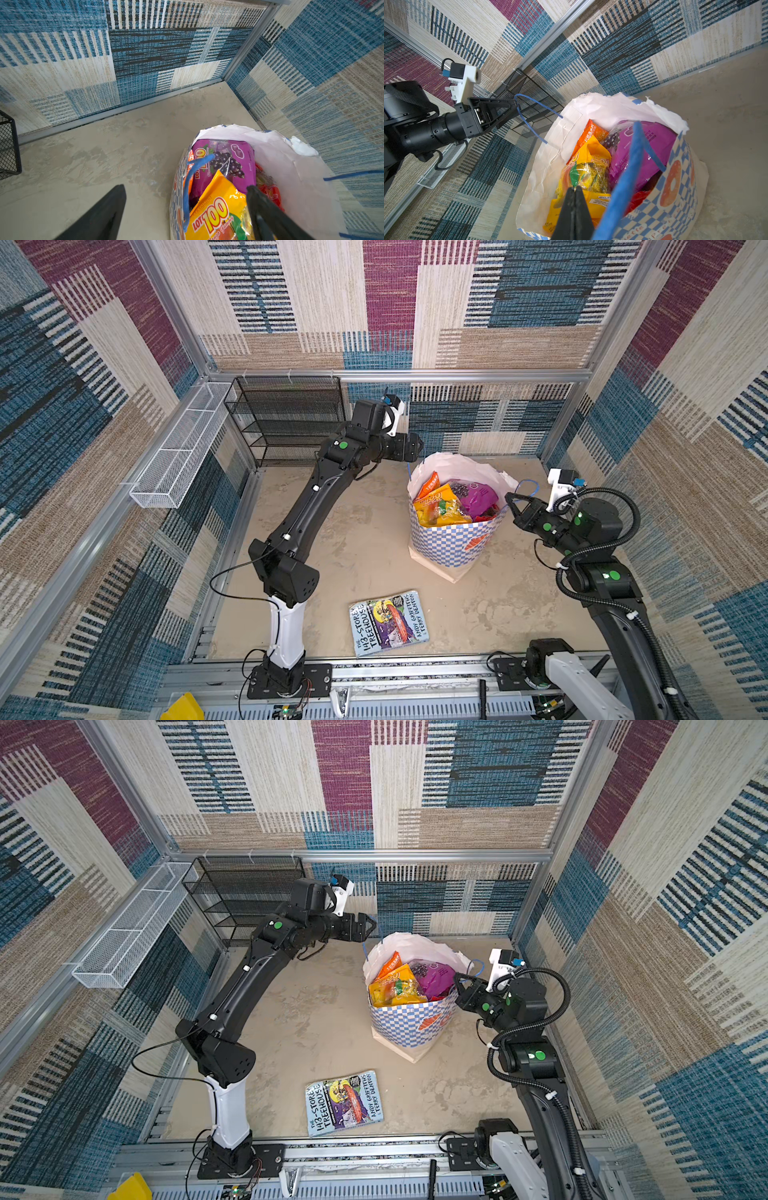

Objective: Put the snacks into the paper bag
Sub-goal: 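Withdraw the left gripper upward from the paper bag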

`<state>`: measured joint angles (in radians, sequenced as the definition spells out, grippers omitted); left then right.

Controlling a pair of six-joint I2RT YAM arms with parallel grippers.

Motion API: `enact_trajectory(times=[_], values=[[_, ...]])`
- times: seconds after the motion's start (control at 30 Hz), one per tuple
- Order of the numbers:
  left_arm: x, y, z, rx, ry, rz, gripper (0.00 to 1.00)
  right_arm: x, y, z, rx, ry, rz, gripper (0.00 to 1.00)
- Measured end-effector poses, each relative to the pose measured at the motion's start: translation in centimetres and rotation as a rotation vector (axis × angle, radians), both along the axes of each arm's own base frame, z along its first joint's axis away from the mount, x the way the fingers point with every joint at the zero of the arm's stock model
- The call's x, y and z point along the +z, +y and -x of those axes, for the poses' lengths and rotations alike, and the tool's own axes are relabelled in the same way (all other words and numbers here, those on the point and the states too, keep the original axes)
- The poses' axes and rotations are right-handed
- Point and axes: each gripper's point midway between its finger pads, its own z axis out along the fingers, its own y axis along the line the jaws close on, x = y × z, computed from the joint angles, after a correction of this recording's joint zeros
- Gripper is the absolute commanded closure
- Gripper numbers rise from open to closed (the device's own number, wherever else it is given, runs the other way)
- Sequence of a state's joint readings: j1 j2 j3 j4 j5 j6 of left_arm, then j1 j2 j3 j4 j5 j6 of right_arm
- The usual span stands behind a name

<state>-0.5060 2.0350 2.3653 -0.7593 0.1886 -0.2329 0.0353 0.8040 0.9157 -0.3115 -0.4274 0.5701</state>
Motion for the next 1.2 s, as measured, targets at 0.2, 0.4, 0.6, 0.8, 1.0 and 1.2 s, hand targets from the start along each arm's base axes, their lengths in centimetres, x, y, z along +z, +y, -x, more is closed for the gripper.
enact_trajectory(times=[0.2,0.4,0.6,0.8,1.0,1.2], values=[[-1.5,0.0,-1.3,0.02,0.048,0.005,0.66,-0.1,-0.3,-0.2,-0.017,-0.003,0.012,0.96],[-1.2,-0.9,-0.7,-0.015,0.096,0.074,0.87,-0.1,-0.5,-0.3,-0.032,-0.005,0.02,0.96],[-0.3,-1.8,0.3,-0.059,0.156,0.169,1.0,-0.2,-0.5,-0.7,-0.03,-0.004,0.018,0.96],[2.2,-1.5,3.8,-0.108,0.234,0.257,1.0,0.0,0.1,-1.5,0.002,0.022,-0.02,1.0],[3.7,1.5,5.6,-0.06,0.219,0.262,1.0,1.7,2.9,-4.6,0.087,0.085,-0.068,1.0],[4.6,5.8,2.7,0.057,0.222,0.32,1.0,6.7,6.2,-7.2,0.19,0.039,-0.087,1.0]])
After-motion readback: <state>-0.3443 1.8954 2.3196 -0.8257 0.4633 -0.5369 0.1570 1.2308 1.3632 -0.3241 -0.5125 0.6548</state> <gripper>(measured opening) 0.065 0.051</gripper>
